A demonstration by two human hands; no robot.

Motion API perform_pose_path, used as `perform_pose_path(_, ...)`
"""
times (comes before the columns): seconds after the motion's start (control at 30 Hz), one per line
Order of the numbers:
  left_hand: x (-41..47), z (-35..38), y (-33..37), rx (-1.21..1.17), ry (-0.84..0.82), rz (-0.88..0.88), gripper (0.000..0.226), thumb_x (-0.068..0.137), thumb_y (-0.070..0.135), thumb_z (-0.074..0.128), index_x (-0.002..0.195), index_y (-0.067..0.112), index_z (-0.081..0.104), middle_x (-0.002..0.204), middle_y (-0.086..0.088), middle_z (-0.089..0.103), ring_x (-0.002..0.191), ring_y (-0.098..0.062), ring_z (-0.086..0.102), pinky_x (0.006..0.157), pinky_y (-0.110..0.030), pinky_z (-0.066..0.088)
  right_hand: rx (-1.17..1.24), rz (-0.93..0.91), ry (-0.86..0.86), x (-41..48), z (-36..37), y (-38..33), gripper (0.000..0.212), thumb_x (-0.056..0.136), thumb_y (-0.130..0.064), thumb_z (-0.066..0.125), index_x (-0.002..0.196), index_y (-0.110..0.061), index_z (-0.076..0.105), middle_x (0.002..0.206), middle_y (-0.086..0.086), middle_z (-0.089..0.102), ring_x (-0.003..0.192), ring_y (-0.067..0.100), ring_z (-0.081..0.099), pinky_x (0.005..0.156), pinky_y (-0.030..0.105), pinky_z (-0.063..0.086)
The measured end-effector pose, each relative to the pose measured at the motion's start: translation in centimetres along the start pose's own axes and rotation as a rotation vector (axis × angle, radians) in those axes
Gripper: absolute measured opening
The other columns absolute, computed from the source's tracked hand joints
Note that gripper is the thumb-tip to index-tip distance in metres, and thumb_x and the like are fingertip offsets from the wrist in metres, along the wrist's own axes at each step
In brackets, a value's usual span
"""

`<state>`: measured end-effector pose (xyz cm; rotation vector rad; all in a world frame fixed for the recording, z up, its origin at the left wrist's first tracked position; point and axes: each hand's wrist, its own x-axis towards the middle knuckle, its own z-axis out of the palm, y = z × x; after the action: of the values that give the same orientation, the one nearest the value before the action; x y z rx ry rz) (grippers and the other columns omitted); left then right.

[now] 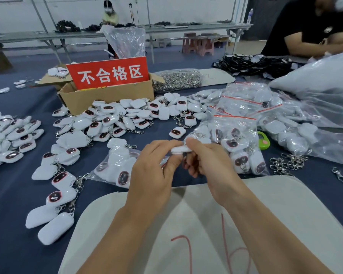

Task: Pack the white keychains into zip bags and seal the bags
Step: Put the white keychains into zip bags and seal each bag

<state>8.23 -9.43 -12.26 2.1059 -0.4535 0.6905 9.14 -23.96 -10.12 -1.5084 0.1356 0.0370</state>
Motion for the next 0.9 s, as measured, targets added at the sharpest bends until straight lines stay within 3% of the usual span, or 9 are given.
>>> perform_pose_path(0.07, -0.19, 0.06, -0.07, 0.004, -0.009, -0.042, 0.016, 0.102, 0.033, 0.058, 0.111, 0.03, 0.07, 0.099, 0.017, 0.066, 0.097, -0.007, 0.059, 0.083, -0.017, 0.042, -0.19, -0.021, 0.034, -0.11, 0.17, 0.38, 0.067, 0.097, -0.057, 0.053, 0.042, -0.019, 0.058, 0.056, 0.004, 0.065, 0.046, 0.01, 0.053, 0.05, 0.02, 0.042)
perform_pose_path(0.17, -0.38, -0.01, 0.03, 0.002, -0.028, -0.094, 0.021, 0.104, 0.042, 0.051, 0.104, 0.031, 0.069, 0.089, 0.013, 0.065, 0.087, -0.01, 0.059, 0.076, -0.024, 0.043, -0.308, -0.106, 0.113, -0.24, 0.18, 0.69, 0.062, 0.089, -0.069, 0.05, 0.056, -0.02, 0.07, 0.059, 0.001, 0.068, 0.053, 0.009, 0.058, 0.064, 0.034, 0.049)
perform_pose_path(0.23, -0.33, -0.11, 0.1, 0.002, -0.047, -0.113, 0.023, 0.105, 0.044, 0.048, 0.101, 0.034, 0.069, 0.081, 0.014, 0.062, 0.081, -0.009, 0.058, 0.069, -0.02, 0.039, -0.269, -0.15, 0.107, -0.16, 0.07, 0.47, 0.046, 0.093, -0.058, 0.056, 0.068, -0.024, 0.074, 0.057, -0.002, 0.066, 0.057, 0.01, 0.06, 0.069, 0.039, 0.052)
perform_pose_path(0.37, -0.38, -0.13, 0.1, 0.017, -0.023, -0.155, 0.024, 0.106, 0.041, 0.048, 0.096, 0.029, 0.067, 0.072, 0.012, 0.059, 0.074, -0.011, 0.055, 0.061, -0.017, 0.035, -0.133, -0.16, -0.035, -0.47, -0.01, 0.31, 0.022, 0.087, -0.029, 0.065, 0.073, -0.016, 0.077, 0.069, 0.008, 0.071, 0.059, 0.015, 0.06, 0.059, 0.027, 0.05)
perform_pose_path(0.53, -0.37, -0.08, 0.39, 0.013, -0.005, -0.175, 0.025, 0.105, 0.041, 0.051, 0.091, 0.027, 0.066, 0.07, 0.014, 0.06, 0.074, -0.008, 0.056, 0.062, -0.015, 0.036, -0.165, -0.164, -0.054, -0.59, 0.09, 0.35, 0.033, 0.096, -0.011, 0.06, 0.064, -0.014, 0.069, 0.064, 0.005, 0.067, 0.053, 0.016, 0.055, 0.051, 0.025, 0.046)
perform_pose_path(0.73, -0.32, -0.17, 0.24, 0.027, -0.016, -0.185, 0.025, 0.103, 0.041, 0.053, 0.091, 0.023, 0.067, 0.069, 0.009, 0.061, 0.072, -0.012, 0.055, 0.061, -0.023, 0.039, -0.157, -0.155, -0.046, -0.45, 0.44, 0.45, 0.034, 0.098, -0.008, 0.058, 0.065, -0.012, 0.068, 0.052, -0.005, 0.059, 0.05, 0.014, 0.051, 0.052, 0.027, 0.045)
perform_pose_path(0.9, -0.37, -0.29, 0.26, 0.029, -0.004, -0.172, 0.024, 0.102, 0.04, 0.053, 0.093, 0.024, 0.068, 0.07, 0.01, 0.061, 0.072, -0.011, 0.055, 0.061, -0.017, 0.037, -0.151, -0.142, -0.047, -0.5, 0.5, 0.42, 0.039, 0.099, -0.009, 0.058, 0.062, -0.016, 0.067, 0.052, -0.005, 0.058, 0.05, 0.015, 0.051, 0.052, 0.027, 0.045)
